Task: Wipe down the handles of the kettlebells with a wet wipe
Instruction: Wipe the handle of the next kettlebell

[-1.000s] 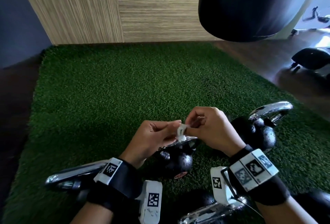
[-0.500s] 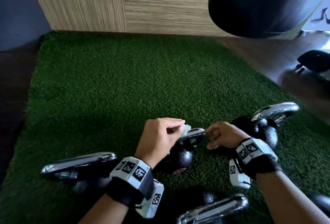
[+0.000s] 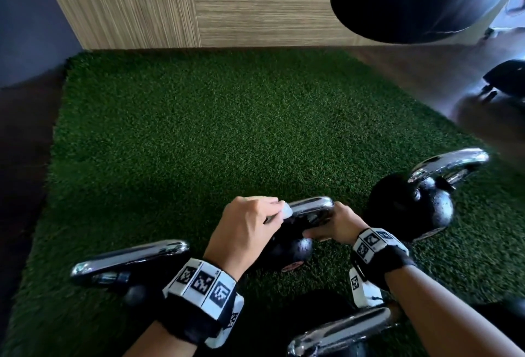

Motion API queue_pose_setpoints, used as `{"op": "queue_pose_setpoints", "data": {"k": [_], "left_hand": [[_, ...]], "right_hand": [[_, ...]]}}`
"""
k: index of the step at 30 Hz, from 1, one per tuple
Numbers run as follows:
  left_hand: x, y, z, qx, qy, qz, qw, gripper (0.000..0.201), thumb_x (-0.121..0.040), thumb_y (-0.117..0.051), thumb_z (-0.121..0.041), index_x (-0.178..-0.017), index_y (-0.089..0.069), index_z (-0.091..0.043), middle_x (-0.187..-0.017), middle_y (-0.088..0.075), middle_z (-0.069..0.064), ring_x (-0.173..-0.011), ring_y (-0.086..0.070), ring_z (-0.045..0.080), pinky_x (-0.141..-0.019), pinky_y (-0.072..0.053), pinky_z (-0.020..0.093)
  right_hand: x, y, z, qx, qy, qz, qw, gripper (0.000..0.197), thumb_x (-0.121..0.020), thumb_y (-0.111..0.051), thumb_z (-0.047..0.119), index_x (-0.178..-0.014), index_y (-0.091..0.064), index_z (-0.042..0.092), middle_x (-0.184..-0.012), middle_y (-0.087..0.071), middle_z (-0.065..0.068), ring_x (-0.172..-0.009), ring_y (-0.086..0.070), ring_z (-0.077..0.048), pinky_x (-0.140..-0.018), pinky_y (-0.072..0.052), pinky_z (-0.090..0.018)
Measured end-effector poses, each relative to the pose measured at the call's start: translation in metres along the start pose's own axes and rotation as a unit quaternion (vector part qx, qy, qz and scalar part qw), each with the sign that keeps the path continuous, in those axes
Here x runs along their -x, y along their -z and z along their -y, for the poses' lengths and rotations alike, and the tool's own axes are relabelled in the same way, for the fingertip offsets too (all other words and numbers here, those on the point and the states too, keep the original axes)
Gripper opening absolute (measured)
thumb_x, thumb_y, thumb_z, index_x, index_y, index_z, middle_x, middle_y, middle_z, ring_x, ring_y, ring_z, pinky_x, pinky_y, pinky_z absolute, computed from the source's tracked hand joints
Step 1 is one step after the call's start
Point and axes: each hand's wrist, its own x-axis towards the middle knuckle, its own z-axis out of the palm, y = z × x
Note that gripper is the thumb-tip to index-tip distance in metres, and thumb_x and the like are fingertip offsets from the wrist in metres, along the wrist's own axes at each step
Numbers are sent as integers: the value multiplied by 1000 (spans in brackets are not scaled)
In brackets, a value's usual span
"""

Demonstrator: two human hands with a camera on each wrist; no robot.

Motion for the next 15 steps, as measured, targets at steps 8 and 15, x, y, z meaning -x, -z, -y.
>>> {"op": "queue_pose_setpoints", "data": {"k": [8, 15], "left_hand": [[34, -6, 18, 89, 82, -105, 987, 23, -89, -78, -10, -112, -79, -15, -117, -75, -5, -110, -66, -8, -99, -49, 11], [46, -15, 29, 190, 161, -117, 962, 24, -91, -75, -8, -114, -78, -15, -115, -75, -11, -111, -68, -4, -99, -52, 17]], "right_hand": [[1, 0, 5, 73, -39, -37, 996, 77, -49, -99, 45, -111, -65, 15, -103, -72, 2, -96, -70, -17, -91, -58, -33], [2, 0, 7, 49, -29, -24, 998, 68, -55, -98, 39, -112, -70, 15, -103, -76, -3, -94, -73, -17, -86, -62, -39]]}}
